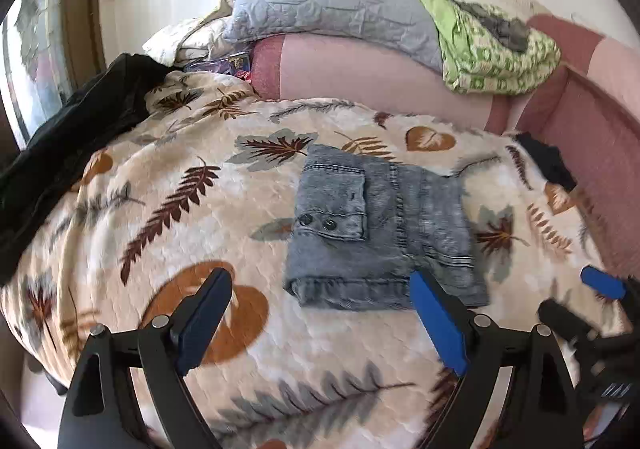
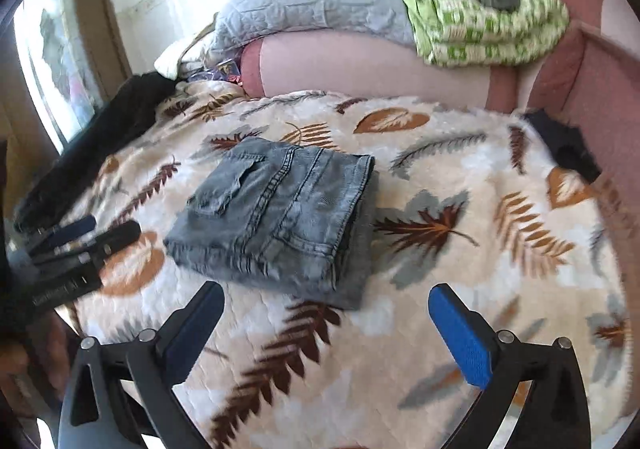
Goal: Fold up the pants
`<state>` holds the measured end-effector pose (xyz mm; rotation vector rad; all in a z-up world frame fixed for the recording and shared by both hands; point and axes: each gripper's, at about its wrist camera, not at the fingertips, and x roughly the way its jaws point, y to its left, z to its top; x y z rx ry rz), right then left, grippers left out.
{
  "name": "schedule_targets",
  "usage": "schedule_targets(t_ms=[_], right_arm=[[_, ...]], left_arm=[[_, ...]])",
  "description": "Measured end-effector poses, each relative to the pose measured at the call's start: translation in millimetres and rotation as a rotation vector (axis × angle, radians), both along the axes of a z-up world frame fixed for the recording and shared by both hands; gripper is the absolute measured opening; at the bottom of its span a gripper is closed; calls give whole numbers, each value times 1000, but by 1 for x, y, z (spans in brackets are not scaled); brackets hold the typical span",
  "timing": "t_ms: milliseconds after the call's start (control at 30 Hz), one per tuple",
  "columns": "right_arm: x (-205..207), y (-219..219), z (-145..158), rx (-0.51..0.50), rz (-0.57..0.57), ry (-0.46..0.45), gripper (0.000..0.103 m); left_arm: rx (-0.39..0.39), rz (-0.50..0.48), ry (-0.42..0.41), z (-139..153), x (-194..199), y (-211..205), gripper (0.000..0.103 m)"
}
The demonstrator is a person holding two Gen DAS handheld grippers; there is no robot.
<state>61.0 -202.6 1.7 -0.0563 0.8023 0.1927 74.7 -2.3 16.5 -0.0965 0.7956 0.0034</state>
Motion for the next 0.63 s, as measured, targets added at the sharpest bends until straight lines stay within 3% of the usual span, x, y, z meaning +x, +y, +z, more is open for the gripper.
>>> schedule_targets(t_ms=[233,633], right_arm=[[-24,-4,3,-29,-15,-12,103],[-21,8,17,-32,-3,-45,103]], left_arm=[[8,-39,-15,11,-19,-12,91],[19,-93,-29,17,-17,-18,94]])
